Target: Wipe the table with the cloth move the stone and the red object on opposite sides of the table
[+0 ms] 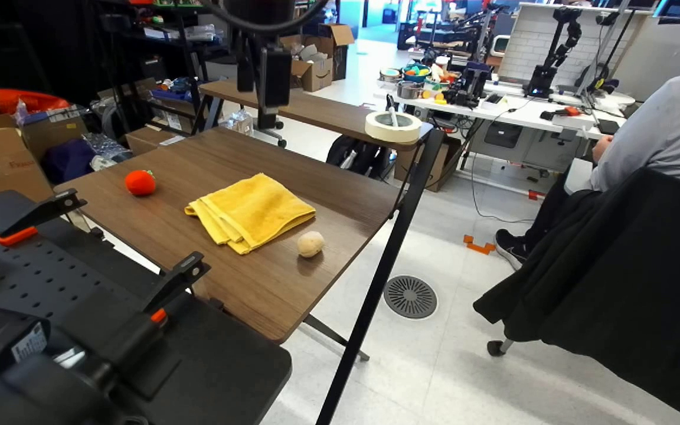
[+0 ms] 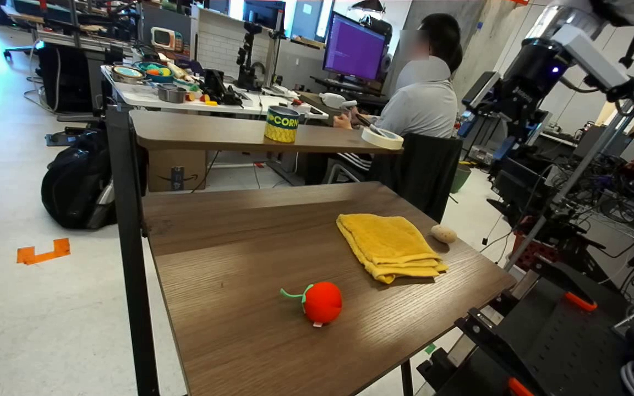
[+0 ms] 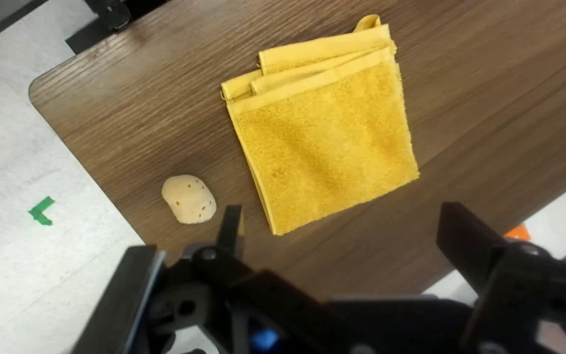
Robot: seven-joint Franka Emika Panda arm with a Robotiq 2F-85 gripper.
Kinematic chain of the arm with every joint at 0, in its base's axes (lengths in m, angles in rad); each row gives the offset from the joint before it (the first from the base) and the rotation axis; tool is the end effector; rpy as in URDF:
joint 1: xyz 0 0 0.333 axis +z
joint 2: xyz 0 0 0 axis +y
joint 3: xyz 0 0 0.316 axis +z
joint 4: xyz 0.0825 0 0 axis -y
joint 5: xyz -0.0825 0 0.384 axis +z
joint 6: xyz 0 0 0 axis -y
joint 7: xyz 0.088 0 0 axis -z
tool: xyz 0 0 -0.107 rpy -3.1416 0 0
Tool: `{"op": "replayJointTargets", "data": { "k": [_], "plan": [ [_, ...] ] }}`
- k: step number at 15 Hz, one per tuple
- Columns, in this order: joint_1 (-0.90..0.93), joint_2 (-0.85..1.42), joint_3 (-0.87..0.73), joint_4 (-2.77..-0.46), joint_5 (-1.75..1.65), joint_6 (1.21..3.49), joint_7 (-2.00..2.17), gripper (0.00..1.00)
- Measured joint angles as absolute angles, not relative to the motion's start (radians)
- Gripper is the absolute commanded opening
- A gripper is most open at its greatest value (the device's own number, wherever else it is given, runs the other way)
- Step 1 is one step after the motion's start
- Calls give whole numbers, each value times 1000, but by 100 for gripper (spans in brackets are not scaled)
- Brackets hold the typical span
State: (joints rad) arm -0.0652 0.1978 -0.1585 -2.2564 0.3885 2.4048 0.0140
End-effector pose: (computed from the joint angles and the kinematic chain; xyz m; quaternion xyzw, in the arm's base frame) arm 0.5208 -0.1161 0.2725 -0.9589 0.2603 0.0092 0.1126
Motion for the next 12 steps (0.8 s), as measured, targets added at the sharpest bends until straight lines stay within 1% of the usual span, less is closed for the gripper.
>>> {"op": "replayJointTargets", "data": {
  "k": [3,7,9,12],
  "plan": [
    [-14,361,-114,-2211,300,2527,211,100],
    [57,604,-113,-2119,238,2696,372,100],
    [61,648,-111,-2101,238,2703,377,100],
    [58,631,-111,-2102,238,2702,377,100]
  ]
}}
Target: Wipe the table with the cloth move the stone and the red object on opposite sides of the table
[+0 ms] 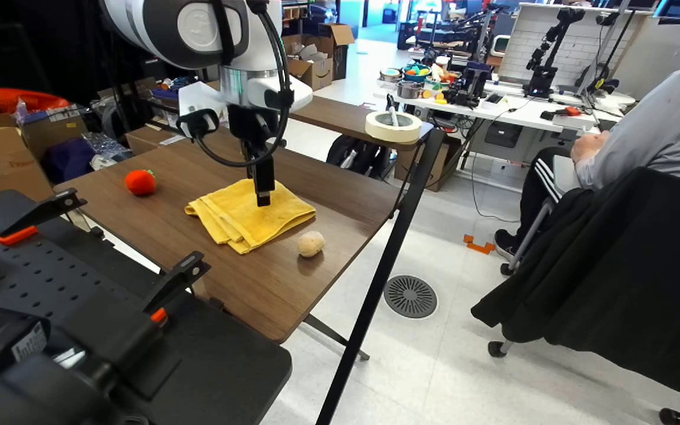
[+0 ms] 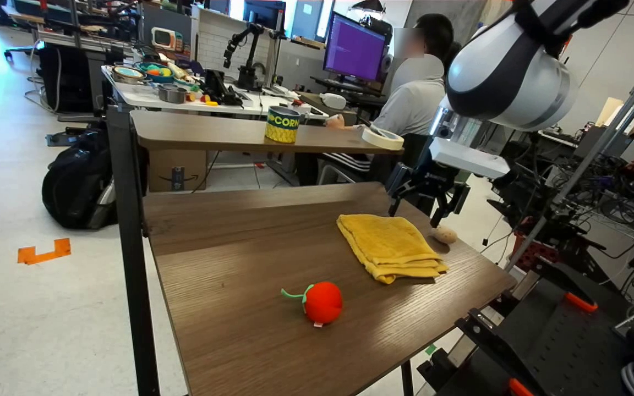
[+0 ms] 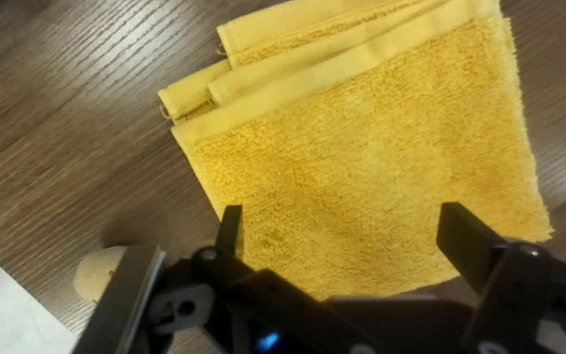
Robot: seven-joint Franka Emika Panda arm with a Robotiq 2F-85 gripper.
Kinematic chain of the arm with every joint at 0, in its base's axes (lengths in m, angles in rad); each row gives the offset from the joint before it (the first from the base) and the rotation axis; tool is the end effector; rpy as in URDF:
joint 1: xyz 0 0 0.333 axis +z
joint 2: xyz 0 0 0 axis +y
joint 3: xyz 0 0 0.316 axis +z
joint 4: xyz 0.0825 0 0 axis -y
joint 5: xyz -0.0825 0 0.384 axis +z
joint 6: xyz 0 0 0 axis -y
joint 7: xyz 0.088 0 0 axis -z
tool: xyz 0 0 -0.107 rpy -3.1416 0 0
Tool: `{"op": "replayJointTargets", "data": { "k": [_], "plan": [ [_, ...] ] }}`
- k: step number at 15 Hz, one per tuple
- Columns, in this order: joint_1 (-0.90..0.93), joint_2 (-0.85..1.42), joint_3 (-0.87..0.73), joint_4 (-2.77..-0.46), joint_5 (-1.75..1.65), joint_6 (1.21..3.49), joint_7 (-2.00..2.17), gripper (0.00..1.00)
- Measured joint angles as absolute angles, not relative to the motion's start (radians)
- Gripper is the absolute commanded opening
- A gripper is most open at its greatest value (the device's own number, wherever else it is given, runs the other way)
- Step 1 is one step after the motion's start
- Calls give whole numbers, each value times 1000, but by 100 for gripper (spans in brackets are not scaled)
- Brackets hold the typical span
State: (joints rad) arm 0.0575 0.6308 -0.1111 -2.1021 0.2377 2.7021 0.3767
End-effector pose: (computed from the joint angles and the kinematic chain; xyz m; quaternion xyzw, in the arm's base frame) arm 0.5647 -0.0408 0.1126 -0.9512 0.3080 0.0130 0.0144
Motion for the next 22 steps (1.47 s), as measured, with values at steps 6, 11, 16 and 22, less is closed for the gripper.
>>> {"op": "replayJointTargets", "data": {
  "k": [6,11,16,22],
  "plan": [
    [57,645,-111,-2093,238,2696,383,100],
    [78,764,-110,-2028,238,2689,405,100],
    [115,835,-116,-1984,222,2693,428,100],
    [119,833,-116,-2008,206,2692,412,100]
  ]
}}
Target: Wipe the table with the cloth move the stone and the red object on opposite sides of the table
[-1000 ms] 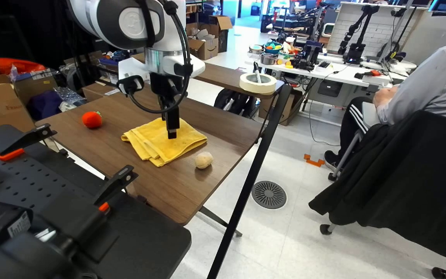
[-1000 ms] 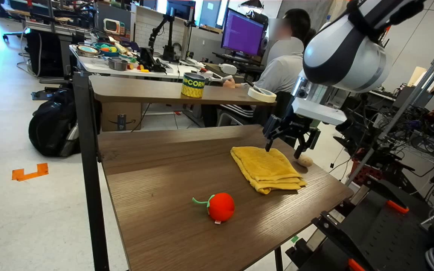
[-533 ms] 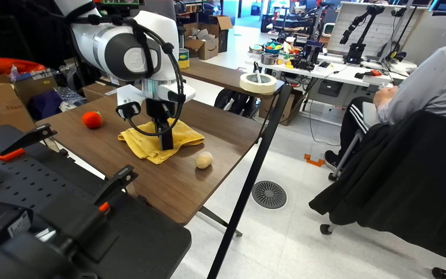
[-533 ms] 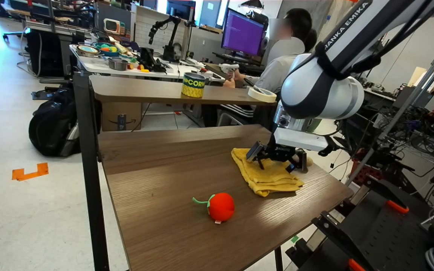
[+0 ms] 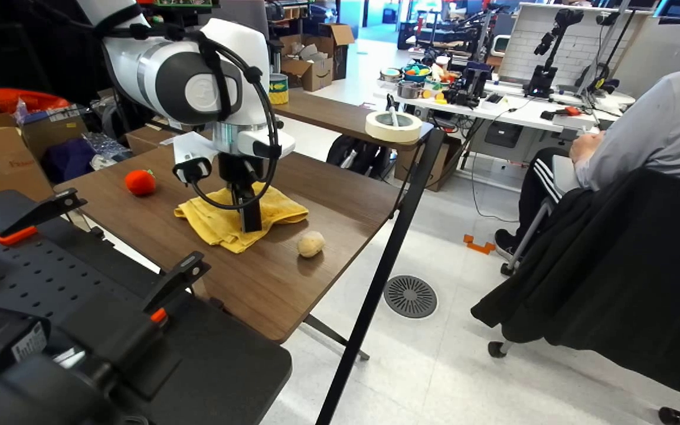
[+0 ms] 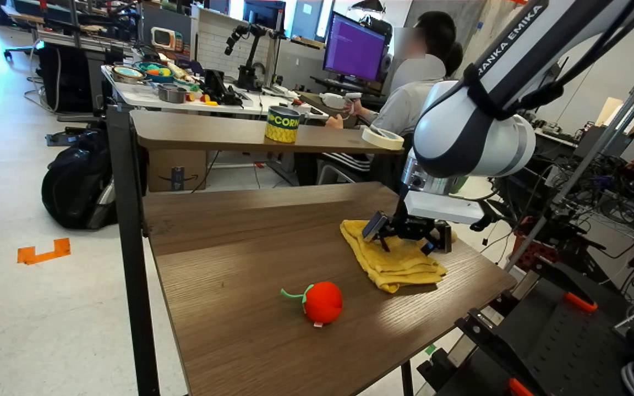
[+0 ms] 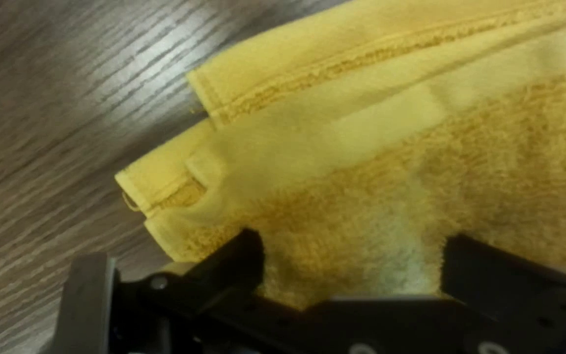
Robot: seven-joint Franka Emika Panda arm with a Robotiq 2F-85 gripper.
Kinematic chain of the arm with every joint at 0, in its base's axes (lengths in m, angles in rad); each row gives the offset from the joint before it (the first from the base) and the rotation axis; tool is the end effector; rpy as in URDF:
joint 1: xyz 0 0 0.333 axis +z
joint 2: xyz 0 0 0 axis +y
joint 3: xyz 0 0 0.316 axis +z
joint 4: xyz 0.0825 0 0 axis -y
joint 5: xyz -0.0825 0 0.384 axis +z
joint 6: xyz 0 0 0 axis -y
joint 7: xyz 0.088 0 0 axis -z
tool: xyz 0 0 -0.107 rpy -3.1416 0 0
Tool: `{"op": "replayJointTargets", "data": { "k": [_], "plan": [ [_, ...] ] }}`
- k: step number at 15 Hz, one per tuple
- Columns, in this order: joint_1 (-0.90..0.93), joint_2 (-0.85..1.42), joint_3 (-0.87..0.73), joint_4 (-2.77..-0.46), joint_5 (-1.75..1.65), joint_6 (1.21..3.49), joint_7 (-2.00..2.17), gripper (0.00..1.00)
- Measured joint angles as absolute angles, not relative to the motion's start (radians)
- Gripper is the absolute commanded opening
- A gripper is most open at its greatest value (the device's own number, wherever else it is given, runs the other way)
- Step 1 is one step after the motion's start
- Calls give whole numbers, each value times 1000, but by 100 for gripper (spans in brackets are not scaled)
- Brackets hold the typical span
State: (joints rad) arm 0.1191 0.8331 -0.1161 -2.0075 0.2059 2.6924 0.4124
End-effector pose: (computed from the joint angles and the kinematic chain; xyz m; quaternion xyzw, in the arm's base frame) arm 0.5545 -0.0105 0.0267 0.9575 -0.2803 -0.0650 0.0199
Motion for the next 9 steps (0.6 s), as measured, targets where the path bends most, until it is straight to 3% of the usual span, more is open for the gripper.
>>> {"op": "replayJointTargets", "data": {
  "k": [5,9],
  "plan": [
    [123,836,-118,-2013,193,2753,419,100],
    [38,862,-123,-1849,267,2713,468,100]
  ]
}}
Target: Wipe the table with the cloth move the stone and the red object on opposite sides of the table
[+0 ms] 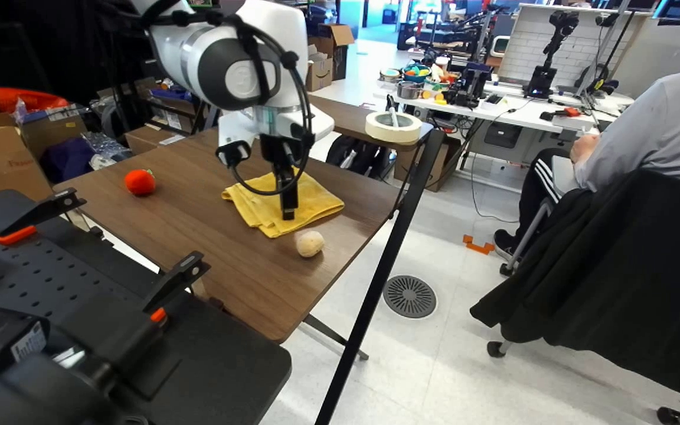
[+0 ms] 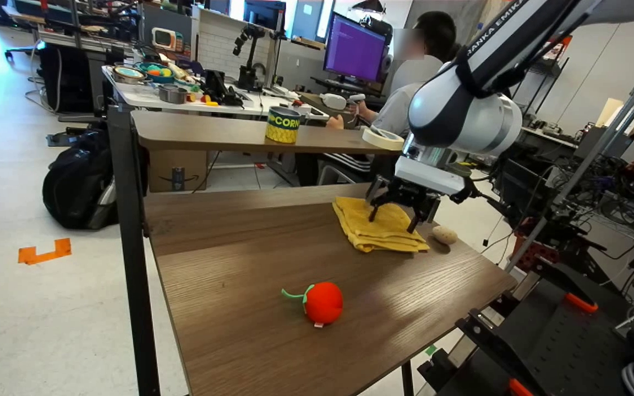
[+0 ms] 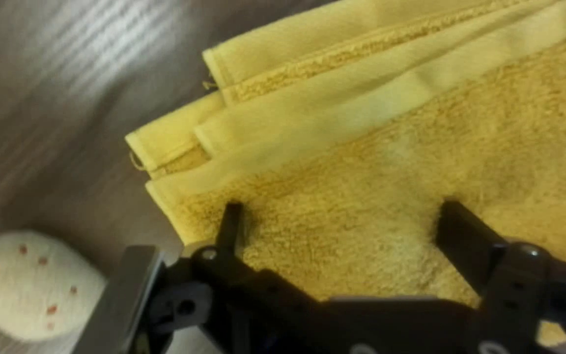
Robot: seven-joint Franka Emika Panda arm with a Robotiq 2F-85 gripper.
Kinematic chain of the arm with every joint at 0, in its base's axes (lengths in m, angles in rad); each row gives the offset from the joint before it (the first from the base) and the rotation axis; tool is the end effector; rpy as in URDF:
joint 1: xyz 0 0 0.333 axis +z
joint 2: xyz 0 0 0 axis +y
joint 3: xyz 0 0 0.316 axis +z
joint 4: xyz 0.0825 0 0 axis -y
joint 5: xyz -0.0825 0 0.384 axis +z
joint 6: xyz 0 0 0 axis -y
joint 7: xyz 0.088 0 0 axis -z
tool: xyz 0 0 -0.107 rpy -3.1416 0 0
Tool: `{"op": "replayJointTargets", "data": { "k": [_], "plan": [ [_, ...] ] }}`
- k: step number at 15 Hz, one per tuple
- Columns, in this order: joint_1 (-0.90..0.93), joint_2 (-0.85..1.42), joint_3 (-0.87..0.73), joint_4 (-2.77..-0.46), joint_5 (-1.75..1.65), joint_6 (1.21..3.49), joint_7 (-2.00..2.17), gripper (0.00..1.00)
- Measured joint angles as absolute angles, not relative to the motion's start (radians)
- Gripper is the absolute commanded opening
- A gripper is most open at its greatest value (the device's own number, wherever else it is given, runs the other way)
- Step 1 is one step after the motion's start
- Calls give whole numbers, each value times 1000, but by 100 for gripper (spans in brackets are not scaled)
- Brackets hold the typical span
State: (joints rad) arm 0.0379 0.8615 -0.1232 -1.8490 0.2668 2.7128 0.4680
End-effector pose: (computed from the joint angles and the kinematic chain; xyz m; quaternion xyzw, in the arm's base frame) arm 0.6150 -0.0613 0.0589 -0.9300 0.3673 -0.0065 0.0110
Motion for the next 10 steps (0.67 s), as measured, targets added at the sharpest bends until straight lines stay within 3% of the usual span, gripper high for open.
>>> {"op": "replayJointTargets", "data": {
  "k": [10],
  "plan": [
    [-89,1071,-215,-1472,304,2574,715,100]
  ]
}}
